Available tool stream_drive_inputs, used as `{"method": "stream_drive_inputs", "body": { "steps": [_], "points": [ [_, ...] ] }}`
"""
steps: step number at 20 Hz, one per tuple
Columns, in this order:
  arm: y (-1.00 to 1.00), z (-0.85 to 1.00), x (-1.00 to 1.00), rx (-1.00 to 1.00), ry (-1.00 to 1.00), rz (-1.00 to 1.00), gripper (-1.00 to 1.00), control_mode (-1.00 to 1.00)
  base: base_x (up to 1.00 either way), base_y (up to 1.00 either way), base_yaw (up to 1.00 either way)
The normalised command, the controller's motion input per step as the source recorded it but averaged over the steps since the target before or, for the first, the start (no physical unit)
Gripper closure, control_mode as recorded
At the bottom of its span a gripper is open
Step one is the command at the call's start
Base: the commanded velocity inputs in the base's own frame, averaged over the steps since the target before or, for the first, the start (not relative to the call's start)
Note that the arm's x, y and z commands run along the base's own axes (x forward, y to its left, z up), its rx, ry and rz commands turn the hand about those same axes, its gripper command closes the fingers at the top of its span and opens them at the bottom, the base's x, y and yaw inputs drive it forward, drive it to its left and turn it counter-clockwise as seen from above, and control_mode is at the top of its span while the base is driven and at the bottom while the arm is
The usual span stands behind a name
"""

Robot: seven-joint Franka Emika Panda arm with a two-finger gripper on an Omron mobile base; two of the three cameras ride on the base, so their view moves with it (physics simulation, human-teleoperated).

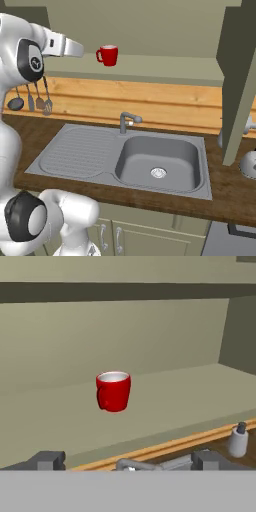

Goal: Pick the kettle from the counter and place it on the tray. Then pick the mug from the cabinet and place it on the tray. Then close the cabinet doors.

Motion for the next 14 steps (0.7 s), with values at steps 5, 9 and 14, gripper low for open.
{"method": "stream_drive_inputs", "body": {
  "steps": [5,9,14],
  "points": [
    [0.00,0.00,0.69,0.00,0.00,0.02,-1.00,-1.00,0.00,0.00,0.00],
    [0.00,0.00,0.62,0.00,0.00,0.00,-1.00,-1.00,0.00,0.00,0.00],
    [0.00,-0.14,0.47,0.00,0.00,0.00,-1.00,-1.00,0.00,0.00,0.00]
  ]
}}
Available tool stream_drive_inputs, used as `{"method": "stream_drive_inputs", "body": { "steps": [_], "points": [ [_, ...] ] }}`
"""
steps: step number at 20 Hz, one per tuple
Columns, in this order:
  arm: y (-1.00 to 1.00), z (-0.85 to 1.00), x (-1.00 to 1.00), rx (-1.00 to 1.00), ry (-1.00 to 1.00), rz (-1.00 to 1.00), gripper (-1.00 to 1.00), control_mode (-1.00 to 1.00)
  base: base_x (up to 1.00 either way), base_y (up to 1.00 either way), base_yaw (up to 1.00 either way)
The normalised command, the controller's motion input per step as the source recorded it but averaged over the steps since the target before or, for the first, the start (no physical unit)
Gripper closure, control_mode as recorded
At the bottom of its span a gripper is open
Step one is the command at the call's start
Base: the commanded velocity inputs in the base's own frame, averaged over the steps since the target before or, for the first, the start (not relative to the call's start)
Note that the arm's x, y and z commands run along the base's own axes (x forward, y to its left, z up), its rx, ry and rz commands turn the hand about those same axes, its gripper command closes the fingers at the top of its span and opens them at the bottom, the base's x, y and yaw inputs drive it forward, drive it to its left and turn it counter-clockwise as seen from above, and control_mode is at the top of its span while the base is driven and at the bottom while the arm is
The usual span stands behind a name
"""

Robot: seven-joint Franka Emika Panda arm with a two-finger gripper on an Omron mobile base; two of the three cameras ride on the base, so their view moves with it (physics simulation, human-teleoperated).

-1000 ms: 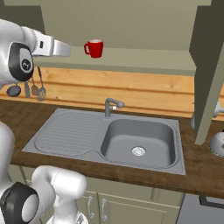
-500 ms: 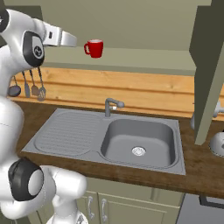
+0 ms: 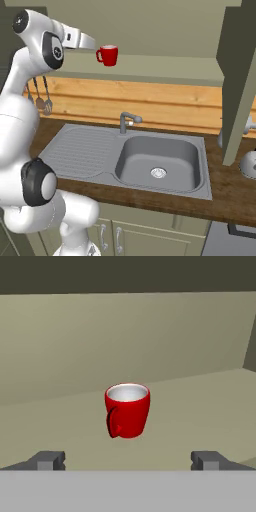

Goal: Pick the kettle from the counter and place it on the tray. Then pick the mug from the cabinet and place it on the tray. Then close the cabinet doors.

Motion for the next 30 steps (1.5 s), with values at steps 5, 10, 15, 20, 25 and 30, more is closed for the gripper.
{"method": "stream_drive_inputs", "body": {
  "steps": [5,10,15,20,25,30],
  "points": [
    [0.00,-0.30,0.31,0.00,0.00,0.00,-1.00,-1.00,0.00,0.00,0.00],
    [0.00,-0.04,0.48,0.00,0.00,0.00,-1.00,-1.00,0.00,0.00,0.00],
    [-0.09,-0.31,0.49,0.00,-0.02,-0.01,-1.00,-1.00,0.00,0.00,0.00],
    [-0.15,-0.05,0.34,0.03,-0.01,-0.03,-1.00,-1.00,0.00,0.00,0.00],
    [0.00,-0.21,0.43,0.02,0.00,-0.01,-1.00,-1.00,0.00,0.00,0.00],
    [-0.24,-0.05,0.24,0.06,0.00,-0.01,-1.00,-1.00,0.00,0.00,0.00]
  ]
}}
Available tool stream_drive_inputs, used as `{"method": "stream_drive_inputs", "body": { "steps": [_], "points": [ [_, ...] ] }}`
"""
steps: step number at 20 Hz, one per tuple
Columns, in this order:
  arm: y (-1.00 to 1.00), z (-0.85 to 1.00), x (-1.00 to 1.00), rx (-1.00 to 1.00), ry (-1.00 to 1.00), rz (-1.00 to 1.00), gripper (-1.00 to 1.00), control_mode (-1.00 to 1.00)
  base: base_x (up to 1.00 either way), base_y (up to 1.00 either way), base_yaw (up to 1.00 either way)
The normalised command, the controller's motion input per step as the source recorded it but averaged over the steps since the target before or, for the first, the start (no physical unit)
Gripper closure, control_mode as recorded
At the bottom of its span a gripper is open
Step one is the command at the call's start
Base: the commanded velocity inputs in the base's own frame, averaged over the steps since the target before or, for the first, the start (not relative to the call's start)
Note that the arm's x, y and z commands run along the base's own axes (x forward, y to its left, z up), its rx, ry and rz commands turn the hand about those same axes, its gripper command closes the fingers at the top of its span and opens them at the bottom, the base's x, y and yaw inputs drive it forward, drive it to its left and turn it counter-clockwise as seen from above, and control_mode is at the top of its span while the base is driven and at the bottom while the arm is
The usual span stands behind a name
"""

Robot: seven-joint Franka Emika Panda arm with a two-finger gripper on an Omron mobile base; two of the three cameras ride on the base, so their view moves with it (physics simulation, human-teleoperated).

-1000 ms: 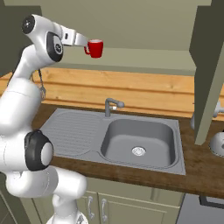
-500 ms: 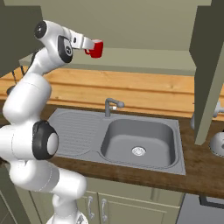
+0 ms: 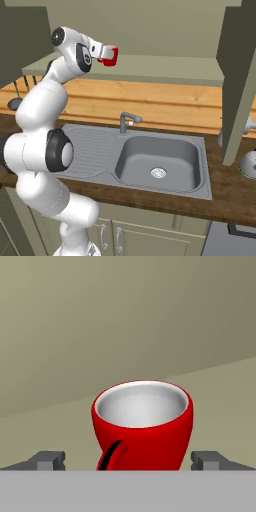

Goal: Pick the kettle from the counter and place it on the tray. Then pick the mug from the cabinet and place it on the tray. Then close the cabinet doors.

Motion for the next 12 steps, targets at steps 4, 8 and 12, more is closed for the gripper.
{"method": "stream_drive_inputs", "body": {
  "steps": [4,8,12],
  "points": [
    [-0.23,-0.01,0.15,0.04,0.00,0.00,-1.00,-1.00,0.00,0.00,0.00],
    [-0.20,-0.09,0.09,0.01,0.00,0.00,1.00,-1.00,0.00,0.00,0.00],
    [-0.12,-0.04,0.13,0.01,0.00,0.00,1.00,-1.00,0.00,0.00,0.00]
  ]
}}
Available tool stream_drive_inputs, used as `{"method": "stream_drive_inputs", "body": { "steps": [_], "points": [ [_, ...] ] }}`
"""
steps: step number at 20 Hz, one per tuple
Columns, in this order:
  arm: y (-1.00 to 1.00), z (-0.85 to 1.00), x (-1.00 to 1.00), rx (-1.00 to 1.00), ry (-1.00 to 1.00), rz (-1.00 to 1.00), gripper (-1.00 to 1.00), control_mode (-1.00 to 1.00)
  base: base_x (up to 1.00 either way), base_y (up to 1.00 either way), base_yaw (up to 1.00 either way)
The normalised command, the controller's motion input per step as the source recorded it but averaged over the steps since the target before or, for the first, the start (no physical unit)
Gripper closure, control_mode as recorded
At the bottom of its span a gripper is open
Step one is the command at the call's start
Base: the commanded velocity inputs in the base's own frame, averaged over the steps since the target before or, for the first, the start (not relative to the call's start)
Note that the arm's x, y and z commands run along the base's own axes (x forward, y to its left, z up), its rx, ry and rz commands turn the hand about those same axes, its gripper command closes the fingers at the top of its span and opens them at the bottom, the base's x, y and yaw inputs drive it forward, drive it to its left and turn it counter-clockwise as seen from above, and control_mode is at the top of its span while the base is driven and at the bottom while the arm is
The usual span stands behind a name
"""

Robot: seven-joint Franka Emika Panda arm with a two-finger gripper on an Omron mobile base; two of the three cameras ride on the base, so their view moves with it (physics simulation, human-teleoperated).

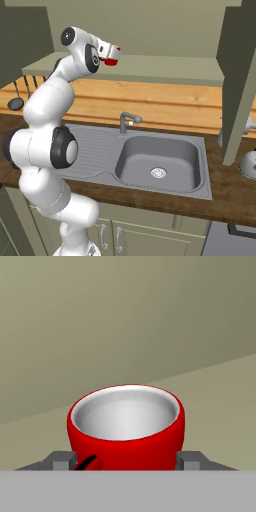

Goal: Pick the kettle from the counter and place it on the tray. Then pick the mug from the cabinet and place it on the tray. Then close the cabinet doors.

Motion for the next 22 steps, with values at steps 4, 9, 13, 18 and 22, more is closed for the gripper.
{"method": "stream_drive_inputs", "body": {
  "steps": [4,9,13,18,22],
  "points": [
    [-0.03,-0.05,0.05,0.00,0.00,0.00,1.00,-1.00,0.00,0.00,0.00],
    [0.00,-0.04,0.02,0.00,0.00,0.00,1.00,-1.00,0.00,0.00,0.00],
    [-0.01,-0.03,0.09,0.04,-0.06,0.00,1.00,-1.00,0.00,0.00,0.00],
    [0.00,-0.03,0.00,0.00,0.00,0.00,1.00,-1.00,0.00,0.00,0.00],
    [0.00,-0.11,-0.02,0.00,0.00,0.00,1.00,-1.00,0.00,0.00,0.00]
  ]
}}
